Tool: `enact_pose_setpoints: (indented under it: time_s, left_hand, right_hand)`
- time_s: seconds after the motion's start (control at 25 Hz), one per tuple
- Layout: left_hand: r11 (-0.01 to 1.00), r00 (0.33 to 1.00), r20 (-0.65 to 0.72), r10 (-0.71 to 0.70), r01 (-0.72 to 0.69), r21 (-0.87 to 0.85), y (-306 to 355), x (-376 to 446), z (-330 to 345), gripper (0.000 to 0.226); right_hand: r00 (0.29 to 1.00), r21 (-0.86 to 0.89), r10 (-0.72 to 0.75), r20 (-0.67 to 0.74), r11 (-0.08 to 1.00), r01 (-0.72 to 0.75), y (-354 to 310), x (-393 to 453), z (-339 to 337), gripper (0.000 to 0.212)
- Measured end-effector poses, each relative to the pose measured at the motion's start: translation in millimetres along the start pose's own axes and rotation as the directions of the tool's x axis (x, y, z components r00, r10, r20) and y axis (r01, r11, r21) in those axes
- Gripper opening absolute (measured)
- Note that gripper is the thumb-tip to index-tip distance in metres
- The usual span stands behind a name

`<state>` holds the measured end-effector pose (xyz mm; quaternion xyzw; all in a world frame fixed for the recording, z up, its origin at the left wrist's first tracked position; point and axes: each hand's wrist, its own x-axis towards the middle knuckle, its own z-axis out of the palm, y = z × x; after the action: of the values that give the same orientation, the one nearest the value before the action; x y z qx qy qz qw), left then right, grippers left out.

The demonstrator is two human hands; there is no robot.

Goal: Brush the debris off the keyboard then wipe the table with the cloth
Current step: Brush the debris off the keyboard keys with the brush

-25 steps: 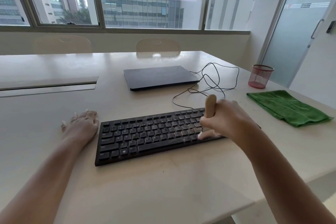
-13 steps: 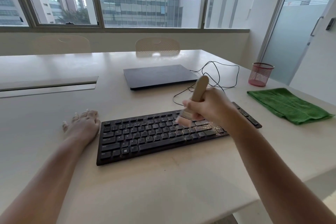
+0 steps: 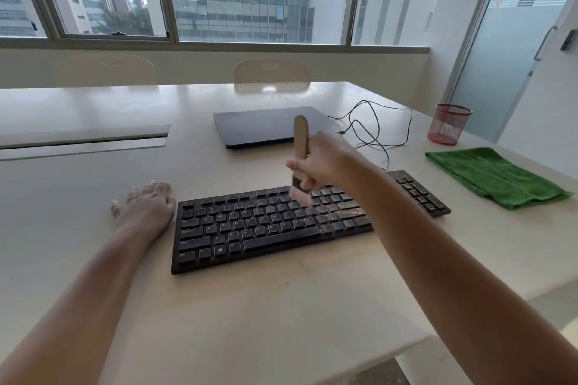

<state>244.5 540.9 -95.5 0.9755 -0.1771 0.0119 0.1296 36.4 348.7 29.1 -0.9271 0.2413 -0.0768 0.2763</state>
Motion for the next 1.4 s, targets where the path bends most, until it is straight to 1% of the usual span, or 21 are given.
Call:
enact_pose_setpoints:
  time_s: [0.08, 0.2, 0.28, 0.32, 0.4, 0.52, 0.56, 0.64, 0.68, 0.72, 0.76, 0.84, 0.92, 0.96, 1.04, 1.12, 1.16, 1.2, 1.28, 1.32, 1.4]
  left_hand:
    - [1.0, 1.0, 0.0, 0.002, -0.002, -0.006, -1.2, 0.0, -0.2, 0.043]
    - [1.0, 1.0, 0.001, 0.014, -0.014, -0.007, -1.1, 0.0, 0.3, 0.043]
    - [1.0, 1.0, 0.0, 0.013, -0.013, -0.005, -1.0, -0.1, 0.1, 0.043]
    - [1.0, 1.0, -0.001, 0.012, -0.012, -0.003, -1.2, -0.1, 0.0, 0.043]
    - [1.0, 1.0, 0.001, 0.016, -0.016, -0.003, -1.5, 0.1, -0.1, 0.043]
    - [1.0, 1.0, 0.003, 0.01, -0.01, -0.012, -1.8, 0.3, 0.0, 0.042]
    - [1.0, 1.0, 0.005, 0.011, -0.01, -0.011, -1.8, 0.3, 0.4, 0.042]
    - [1.0, 1.0, 0.011, 0.015, -0.015, -0.005, -1.6, 1.3, 0.7, 0.041]
    - [1.0, 1.0, 0.012, 0.013, -0.013, -0.004, -1.4, 1.4, 0.6, 0.041]
    - [1.0, 1.0, 0.011, 0.009, -0.009, -0.005, -1.5, 1.3, 0.4, 0.041]
    - [1.0, 1.0, 0.012, 0.009, -0.008, -0.005, -1.8, 1.3, 0.1, 0.041]
    - [1.0, 1.0, 0.012, 0.013, -0.013, 0.0, -1.6, 1.8, -0.1, 0.041]
    - [1.0, 1.0, 0.005, 0.011, -0.011, 0.002, -1.4, 1.1, -0.1, 0.042]
    - [1.0, 1.0, 0.004, 0.01, -0.01, 0.001, -1.3, 0.7, -0.2, 0.042]
    - [1.0, 1.0, 0.011, 0.011, -0.011, -0.003, -1.1, 0.7, -0.8, 0.041]
    - [1.0, 1.0, 0.014, 0.007, -0.007, -0.009, -0.3, 0.5, -0.6, 0.041]
    - [1.0, 1.0, 0.014, 0.005, -0.004, -0.01, -0.5, 0.3, -0.8, 0.041]
    - [1.0, 1.0, 0.013, 0.006, -0.006, -0.01, -0.7, 0.6, -0.8, 0.041]
    - [1.0, 1.0, 0.014, 0.012, -0.011, -0.011, -0.7, 0.9, -1.2, 0.042]
    - [1.0, 1.0, 0.012, 0.012, -0.012, -0.008, -0.7, 0.5, -1.0, 0.042]
    - [1.0, 1.0, 0.011, 0.011, -0.011, -0.007, -1.9, 0.4, -0.4, 0.042]
  right_hand:
    - [0.998, -0.018, -0.054, -0.043, 0.998, 0.053, -6.6, 6.6, 9.8, 0.029]
    - [0.994, -0.084, 0.038, 0.106, 0.996, -0.029, 0.6, 6.8, 8.9, 0.032]
    - [0.968, -0.129, 0.14, 0.209, 0.985, -0.115, 1.5, 2.3, -2.1, 0.032]
    - [0.96, -0.155, 0.163, 0.227, 0.979, -0.129, -0.6, 1.9, -6.5, 0.032]
    - [0.98, -0.154, 0.108, 0.167, 0.985, -0.082, -6.6, 7.2, -6.1, 0.03]
    - [0.996, -0.075, -0.089, 0.017, 0.993, 0.09, -14.1, 15.4, 12.4, 0.032]
    - [0.995, -0.051, -0.09, 0.031, 0.995, 0.091, -13.2, 16.0, 16.6, 0.033]
    - [0.986, -0.023, -0.002, 0.169, 1.0, 0.006, -9.0, 12.6, 12.5, 0.032]
    - [0.965, -0.055, 0.062, 0.255, 0.997, -0.049, -8.9, 9.7, 6.4, 0.03]
    - [0.946, -0.107, 0.105, 0.305, 0.991, -0.075, -10.1, 7.0, 0.5, 0.03]
    - [0.942, -0.14, 0.12, 0.312, 0.987, -0.079, -12.7, 6.6, -3.8, 0.03]
    - [0.977, -0.13, 0.049, 0.206, 0.991, -0.022, -17.9, 9.0, -1.9, 0.03]
    - [0.994, -0.112, -0.079, 0.072, 0.99, 0.087, -21.2, 10.2, 8.2, 0.03]
    - [0.992, -0.095, -0.095, 0.079, 0.99, 0.102, -20.3, 9.2, 12.3, 0.031]
    - [0.98, -0.102, -0.024, 0.198, 0.994, 0.045, -13.9, 3.0, 9.1, 0.028]
    - [0.938, -0.215, 0.1, 0.333, 0.976, -0.027, -10.7, -7.6, -3.7, 0.024]
    - [0.927, -0.254, 0.133, 0.35, 0.966, -0.043, -10.9, -10.7, -9.2, 0.024]
    - [0.938, -0.241, 0.123, 0.325, 0.969, -0.043, -10.9, -11.2, -11.7, 0.025]
    - [0.984, -0.101, 0.014, 0.178, 0.995, 0.004, -10.8, -7.2, -9.2, 0.027]
    - [0.991, -0.05, -0.039, 0.129, 0.998, 0.046, -10.4, -6.6, -5.5, 0.029]
    - [0.99, -0.037, -0.045, 0.137, 0.998, 0.05, -4.7, -8.4, 2.4, 0.032]
